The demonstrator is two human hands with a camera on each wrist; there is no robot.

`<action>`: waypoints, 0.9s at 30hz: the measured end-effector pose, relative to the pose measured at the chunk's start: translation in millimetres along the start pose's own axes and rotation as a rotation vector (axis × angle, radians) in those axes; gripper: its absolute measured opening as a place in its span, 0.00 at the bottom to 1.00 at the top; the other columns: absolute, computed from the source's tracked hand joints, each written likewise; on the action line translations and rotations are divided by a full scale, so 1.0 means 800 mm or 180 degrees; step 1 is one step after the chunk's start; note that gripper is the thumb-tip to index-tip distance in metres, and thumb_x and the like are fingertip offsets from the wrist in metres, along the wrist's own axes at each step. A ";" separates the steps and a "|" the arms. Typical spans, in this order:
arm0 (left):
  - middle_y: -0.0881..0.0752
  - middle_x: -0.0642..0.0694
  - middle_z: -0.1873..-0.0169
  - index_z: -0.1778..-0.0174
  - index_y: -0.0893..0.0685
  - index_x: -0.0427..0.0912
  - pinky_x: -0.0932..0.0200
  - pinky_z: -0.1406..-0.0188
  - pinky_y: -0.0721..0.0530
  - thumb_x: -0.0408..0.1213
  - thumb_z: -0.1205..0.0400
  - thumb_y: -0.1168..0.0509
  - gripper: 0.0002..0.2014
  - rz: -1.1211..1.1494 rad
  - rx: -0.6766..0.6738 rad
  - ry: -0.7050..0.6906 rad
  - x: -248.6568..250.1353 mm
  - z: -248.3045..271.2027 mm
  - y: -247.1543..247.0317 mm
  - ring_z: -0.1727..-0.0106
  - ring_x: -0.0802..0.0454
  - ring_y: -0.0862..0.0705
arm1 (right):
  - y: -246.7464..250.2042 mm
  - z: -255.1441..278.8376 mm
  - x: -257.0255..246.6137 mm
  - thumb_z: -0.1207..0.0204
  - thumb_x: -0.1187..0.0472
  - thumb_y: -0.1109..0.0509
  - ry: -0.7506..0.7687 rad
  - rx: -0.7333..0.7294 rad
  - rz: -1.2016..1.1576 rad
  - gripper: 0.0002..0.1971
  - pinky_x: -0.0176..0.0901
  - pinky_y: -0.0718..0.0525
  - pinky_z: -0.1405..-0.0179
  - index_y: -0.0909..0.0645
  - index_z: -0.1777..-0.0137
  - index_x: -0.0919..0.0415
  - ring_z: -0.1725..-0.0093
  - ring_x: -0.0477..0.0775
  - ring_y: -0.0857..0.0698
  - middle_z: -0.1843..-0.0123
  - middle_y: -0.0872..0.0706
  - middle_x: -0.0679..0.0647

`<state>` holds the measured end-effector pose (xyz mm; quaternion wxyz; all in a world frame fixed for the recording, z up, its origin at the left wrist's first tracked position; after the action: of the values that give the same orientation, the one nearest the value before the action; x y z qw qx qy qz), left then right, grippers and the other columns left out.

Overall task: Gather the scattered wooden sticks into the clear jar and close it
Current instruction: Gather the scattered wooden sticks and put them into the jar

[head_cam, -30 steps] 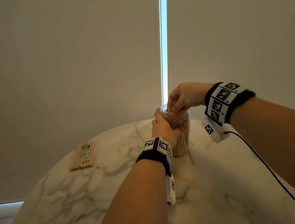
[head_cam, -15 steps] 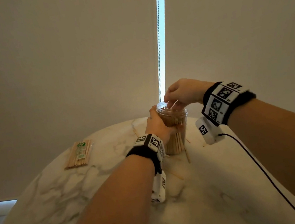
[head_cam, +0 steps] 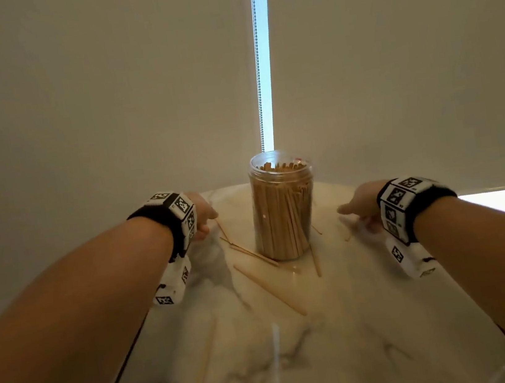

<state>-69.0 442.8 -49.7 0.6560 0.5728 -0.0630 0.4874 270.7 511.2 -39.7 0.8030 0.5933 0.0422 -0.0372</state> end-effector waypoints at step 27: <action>0.11 0.51 0.49 0.49 0.10 0.49 0.62 0.52 0.22 0.42 0.24 0.23 0.09 -0.1786 0.0213 -0.1408 -0.006 0.097 -0.051 0.49 0.52 0.15 | -0.046 0.130 -0.031 0.24 0.55 0.24 0.0525 -0.0022 -0.0192 0.14 0.46 0.10 0.45 0.10 0.54 0.68 0.57 0.54 0.09 0.55 0.06 0.58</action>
<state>-5.4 382.3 -54.8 0.7156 0.6806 -0.0277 0.1544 244.4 401.3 -41.1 0.7973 0.5901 0.1262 -0.0122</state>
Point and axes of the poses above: each hand's wrist, its own z-axis away from the middle knuckle, its own y-axis out of the back of the hand, x = y × z, the point moved 7 cm from there along -z, towards the middle knuckle
